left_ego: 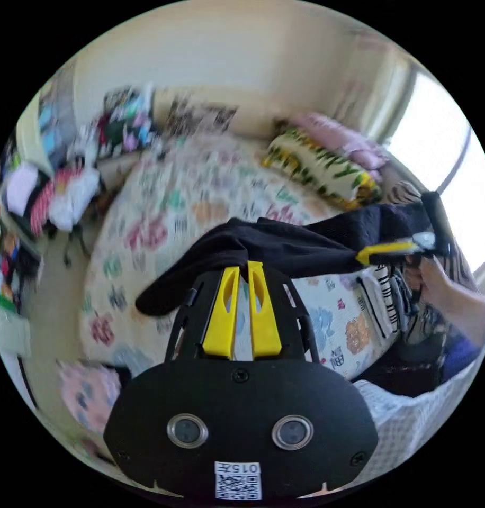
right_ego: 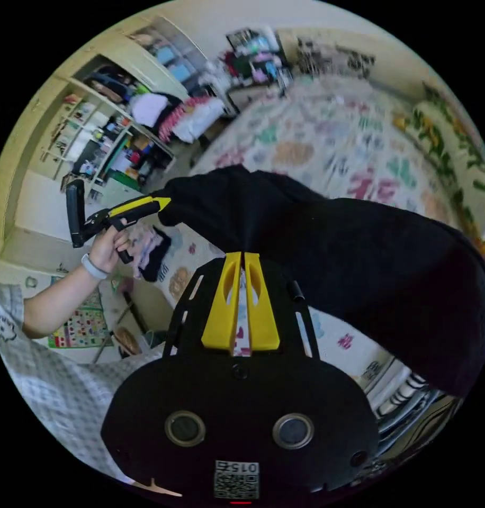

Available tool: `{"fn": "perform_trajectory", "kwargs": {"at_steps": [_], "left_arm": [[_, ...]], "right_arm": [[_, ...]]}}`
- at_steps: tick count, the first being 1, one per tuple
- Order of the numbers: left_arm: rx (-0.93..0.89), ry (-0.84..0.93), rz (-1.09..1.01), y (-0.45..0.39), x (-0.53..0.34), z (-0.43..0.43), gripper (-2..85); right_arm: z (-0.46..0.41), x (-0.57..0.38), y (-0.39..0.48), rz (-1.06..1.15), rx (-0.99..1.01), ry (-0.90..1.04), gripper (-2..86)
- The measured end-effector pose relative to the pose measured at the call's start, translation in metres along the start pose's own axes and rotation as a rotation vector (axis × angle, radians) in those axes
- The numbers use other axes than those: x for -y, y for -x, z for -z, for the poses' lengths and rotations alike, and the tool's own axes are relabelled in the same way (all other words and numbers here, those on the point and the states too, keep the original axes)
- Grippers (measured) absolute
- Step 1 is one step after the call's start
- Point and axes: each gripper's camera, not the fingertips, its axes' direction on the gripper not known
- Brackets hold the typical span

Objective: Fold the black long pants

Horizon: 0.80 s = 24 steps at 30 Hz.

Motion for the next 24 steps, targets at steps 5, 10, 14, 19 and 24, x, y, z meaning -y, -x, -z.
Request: {"fn": "perform_trajectory", "kwargs": {"at_steps": [5,10,14,19,24], "left_arm": [[-0.110,0.224,0.108,0.058,-0.030,-0.053,6.1],[-0.066,0.123,0.304,0.129,-0.013,-0.052,8.8],[-0.106,0.016,0.560,0.179,0.001,-0.074,9.8],[-0.253,-0.097,0.723,0.214,0.037,-0.098,6.5],[-0.214,-0.106,0.558,0.217,0.071,-0.078,-0.4]], "right_arm": [[-0.051,-0.004,-0.075,-0.121,-0.032,0.232,4.7],[-0.008,0.011,-0.173,-0.336,-0.018,0.164,6.5],[0.029,0.013,-0.276,-0.790,0.067,-0.033,9.2],[0.073,0.018,-0.348,-1.050,0.226,-0.248,6.2],[0.130,0.043,-0.375,-0.996,0.210,-0.185,-0.5]]}}
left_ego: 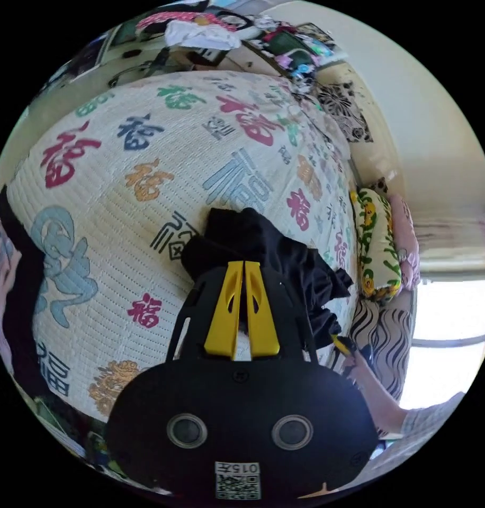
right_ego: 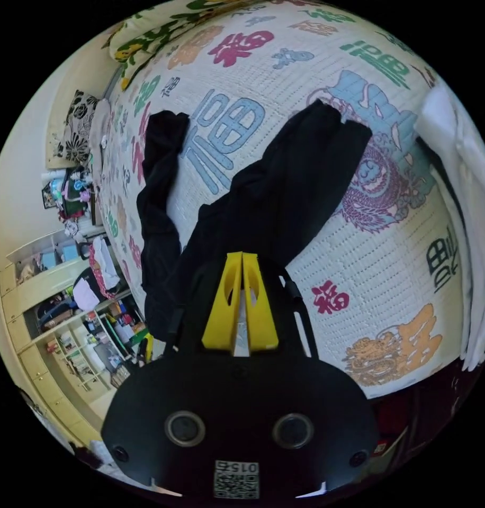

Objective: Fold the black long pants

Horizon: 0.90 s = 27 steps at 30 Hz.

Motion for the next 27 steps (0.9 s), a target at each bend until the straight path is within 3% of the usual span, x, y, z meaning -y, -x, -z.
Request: {"fn": "perform_trajectory", "kwargs": {"at_steps": [7,10,13,17,27], "left_arm": [[0.090,0.034,-0.050,0.001,0.012,0.025,-0.9],[0.081,0.029,-0.016,0.004,0.020,0.018,-0.9],[0.100,0.043,-0.012,-0.002,0.037,0.007,-0.9],[0.117,0.068,-0.052,-0.019,0.065,-0.001,-0.9],[0.282,0.325,-0.157,-0.060,0.088,-0.012,-0.7]], "right_arm": [[0.101,0.041,-0.021,0.018,-0.139,-0.076,4.0],[0.114,0.079,-0.033,-0.074,-0.039,-0.091,9.5],[0.123,0.113,-0.032,-0.145,0.024,-0.126,6.8],[0.151,0.138,-0.015,-0.102,-0.109,-0.076,0.1],[0.287,0.110,-0.032,0.021,-0.430,0.084,-0.5]]}}
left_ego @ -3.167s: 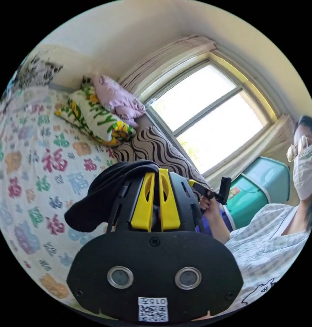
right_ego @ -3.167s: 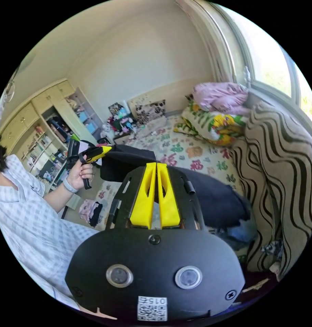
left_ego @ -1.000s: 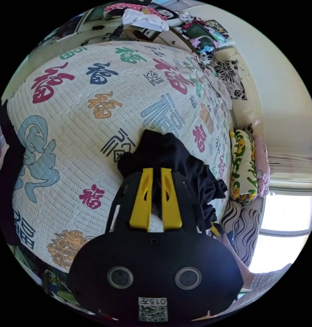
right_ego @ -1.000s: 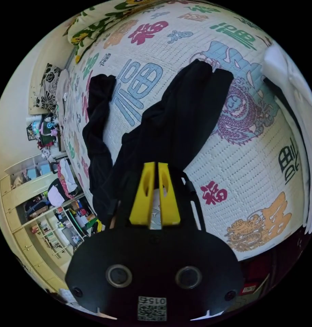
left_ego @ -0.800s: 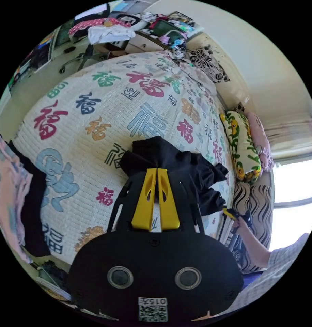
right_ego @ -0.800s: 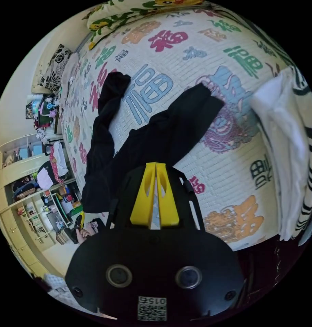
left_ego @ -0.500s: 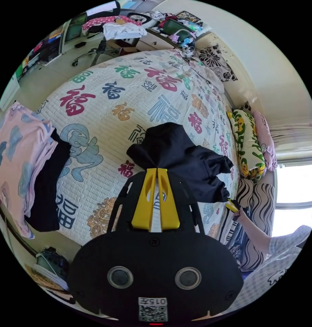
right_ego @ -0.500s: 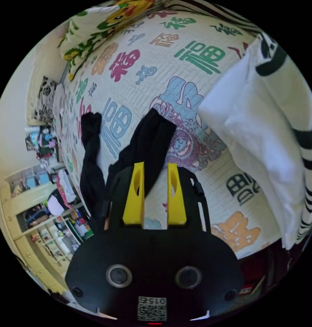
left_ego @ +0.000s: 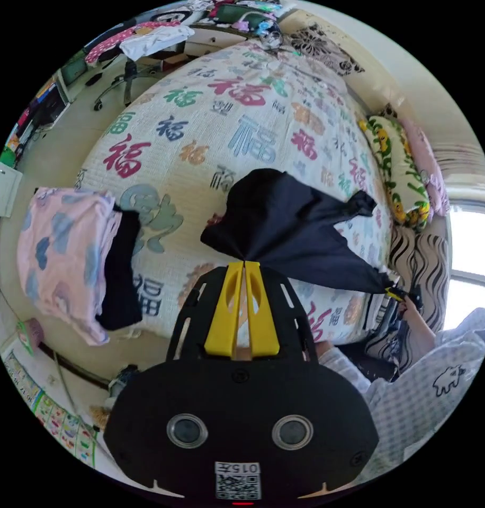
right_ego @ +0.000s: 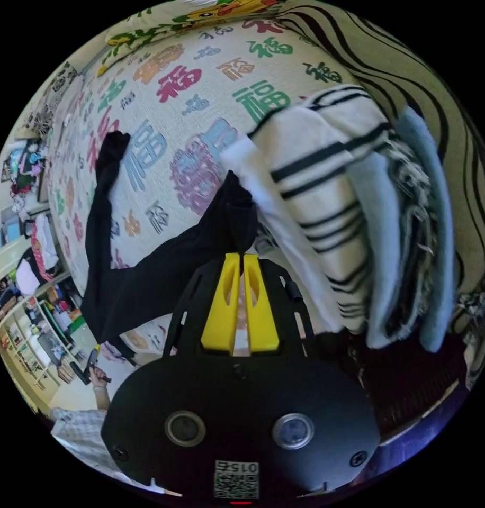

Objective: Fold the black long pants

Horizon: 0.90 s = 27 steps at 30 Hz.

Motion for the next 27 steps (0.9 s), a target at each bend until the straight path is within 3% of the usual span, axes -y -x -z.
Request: {"fn": "perform_trajectory", "kwargs": {"at_steps": [5,7,12,16,19,23,25,27], "left_arm": [[0.094,0.231,0.097,-0.008,-0.007,-0.050,1.7],[0.087,0.262,0.182,-0.011,-0.001,-0.062,5.2],[-0.050,-0.044,0.085,-0.053,0.059,-0.040,6.8],[-0.272,-0.214,-0.222,-0.128,0.153,-0.047,6.9],[-0.409,-0.191,-0.403,-0.192,0.215,-0.076,7.2],[-0.393,-0.120,-0.577,-0.270,0.271,-0.116,7.8],[-0.459,-0.034,-0.634,-0.313,0.292,-0.135,7.2],[-0.502,-0.067,-0.688,-0.338,0.296,-0.136,6.6]], "right_arm": [[0.004,0.004,-0.010,0.012,-0.327,0.124,3.2],[0.016,0.021,0.006,0.069,-0.322,0.086,5.2],[0.057,0.092,0.081,0.299,-0.151,-0.081,8.1],[0.069,0.164,0.130,0.310,0.261,-0.126,8.6],[0.065,0.205,0.148,0.284,0.348,-0.149,9.2],[0.061,0.233,0.136,0.174,0.520,-0.122,3.5],[0.074,0.227,0.127,0.231,0.594,-0.172,2.3],[0.093,0.208,0.117,0.345,0.595,-0.242,1.7]]}}
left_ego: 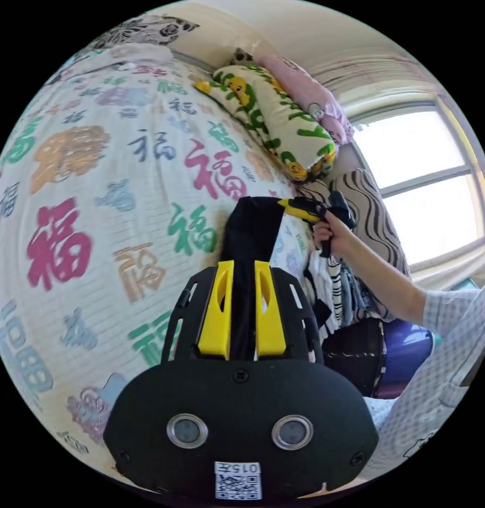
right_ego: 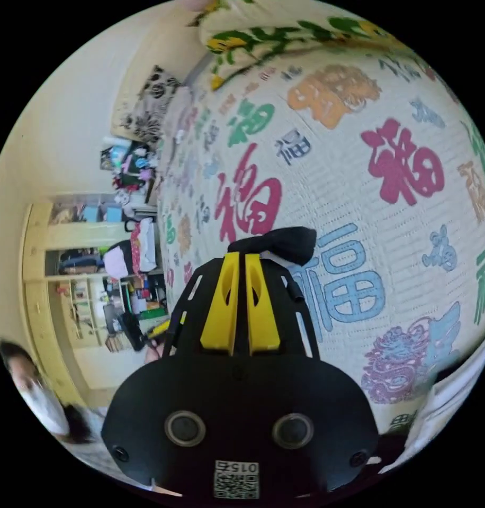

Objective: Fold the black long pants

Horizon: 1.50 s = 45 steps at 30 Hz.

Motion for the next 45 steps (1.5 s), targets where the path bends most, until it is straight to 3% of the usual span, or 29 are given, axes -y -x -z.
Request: {"fn": "perform_trajectory", "kwargs": {"at_steps": [4,6,9,14,17,19,20,25,30,34,38,45], "left_arm": [[0.023,0.037,-0.050,-0.016,0.030,-0.034,7.5],[0.012,0.103,-0.029,-0.017,0.043,-0.056,8.2],[0.023,0.193,-0.075,-0.029,0.069,-0.093,9.7],[0.075,0.308,-0.242,-0.068,0.107,-0.162,10.6],[0.152,0.509,-0.327,-0.083,0.116,-0.215,8.6],[0.209,0.730,-0.373,-0.086,0.112,-0.249,4.3],[0.205,0.741,-0.385,-0.088,0.111,-0.252,3.0],[0.164,0.469,-0.550,-0.120,0.128,-0.237,0.3],[0.124,0.412,-0.606,-0.136,0.130,-0.251,3.0],[0.063,0.296,-0.435,-0.105,0.101,-0.214,7.8],[0.149,0.220,-0.331,-0.055,0.041,-0.134,9.2],[0.395,-0.051,0.390,0.075,-0.184,0.067,9.5]], "right_arm": [[0.026,-0.054,-0.028,0.055,-0.242,0.016,3.3],[0.021,-0.065,-0.063,-0.058,-0.214,0.078,5.4],[0.022,-0.069,-0.103,-0.190,-0.149,-0.024,9.2],[0.001,-0.045,-0.137,-0.254,-0.251,-0.074,10.2],[-0.016,-0.032,-0.148,-0.238,-0.288,-0.003,4.9],[-0.020,-0.027,-0.153,-0.187,-0.206,0.015,1.5],[-0.017,-0.025,-0.156,-0.171,-0.161,0.000,0.5],[0.018,-0.013,-0.162,-0.078,-0.142,-0.186,-0.4],[0.017,0.017,-0.181,-0.034,-0.336,-0.245,0.1],[-0.041,0.035,-0.215,-0.105,-0.437,-0.100,3.4],[-0.084,0.021,-0.203,0.022,-0.406,-0.119,6.1],[-0.240,-0.006,-0.148,0.313,-0.211,0.183,5.7]]}}
